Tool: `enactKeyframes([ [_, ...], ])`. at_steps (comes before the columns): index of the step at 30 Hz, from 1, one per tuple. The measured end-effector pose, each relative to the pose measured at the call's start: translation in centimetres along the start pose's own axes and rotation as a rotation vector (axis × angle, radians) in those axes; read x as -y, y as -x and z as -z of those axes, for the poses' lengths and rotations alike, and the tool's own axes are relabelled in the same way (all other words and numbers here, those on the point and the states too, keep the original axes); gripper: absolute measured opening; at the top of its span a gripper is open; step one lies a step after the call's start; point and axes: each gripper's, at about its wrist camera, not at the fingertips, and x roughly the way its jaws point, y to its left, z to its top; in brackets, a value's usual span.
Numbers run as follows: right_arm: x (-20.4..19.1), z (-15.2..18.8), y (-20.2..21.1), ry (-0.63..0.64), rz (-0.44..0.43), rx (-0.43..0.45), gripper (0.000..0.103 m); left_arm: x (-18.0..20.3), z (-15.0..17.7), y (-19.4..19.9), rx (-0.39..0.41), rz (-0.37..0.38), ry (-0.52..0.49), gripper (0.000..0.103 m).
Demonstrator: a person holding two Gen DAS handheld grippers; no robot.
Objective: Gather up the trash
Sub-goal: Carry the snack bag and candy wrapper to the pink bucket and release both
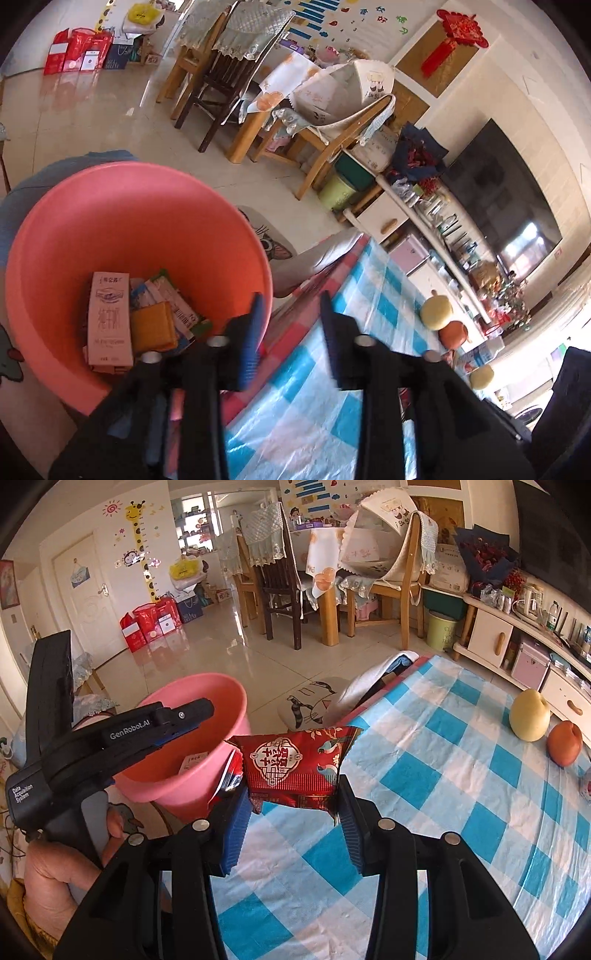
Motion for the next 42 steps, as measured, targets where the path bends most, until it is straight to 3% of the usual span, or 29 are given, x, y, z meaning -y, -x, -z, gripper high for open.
enactKeyframes([
  [6, 0.6, 0.8, 0.1, 0.011, 0.001, -0.01, 0.046, -1.4, 0.2, 3.3, 0.15, 0.021, 0.074, 0.041],
  [8, 0.3, 0.6, 0.0, 0.014, -0.019, -0.002, 0.046, -2.0, 0.0, 4.3, 0.215, -0.017, 0.113, 0.041],
  [13, -2.3, -1.4, -0.8, 0.036, -0.103, 0.037, 0.046, -3.2, -1.3, 7.2, 0.367, -0.122, 0.12, 0.061],
  [20, -8.3, -4.5, -4.2, 0.113, -0.208, 0.041, 0.047, -6.6, -3.6, 9.0, 0.382, -0.245, 0.033, 0.062],
  [26, -12.0, -6.0, -8.6, 0.172, -0.221, -0.005, 0.048, -10.8, -4.9, 9.4, 0.342, -0.288, 0.01, 0.07],
  [28, -12.7, -6.3, -9.9, 0.181, -0.208, -0.03, 0.054, -11.7, -5.2, 9.3, 0.333, -0.293, -0.001, 0.07],
  [35, -11.8, -5.7, -10.2, 0.136, -0.164, 0.004, 0.057, -13.2, -5.6, 9.4, 0.339, -0.32, -0.058, 0.083],
  [40, -10.1, -4.7, -8.2, 0.105, -0.082, 0.055, 0.076, -13.7, -5.8, 9.9, 0.361, -0.348, -0.111, 0.088],
  [42, -9.2, -4.2, -7.4, 0.09, -0.049, 0.061, 0.078, -13.7, -5.8, 10.0, 0.363, -0.358, -0.132, 0.09],
])
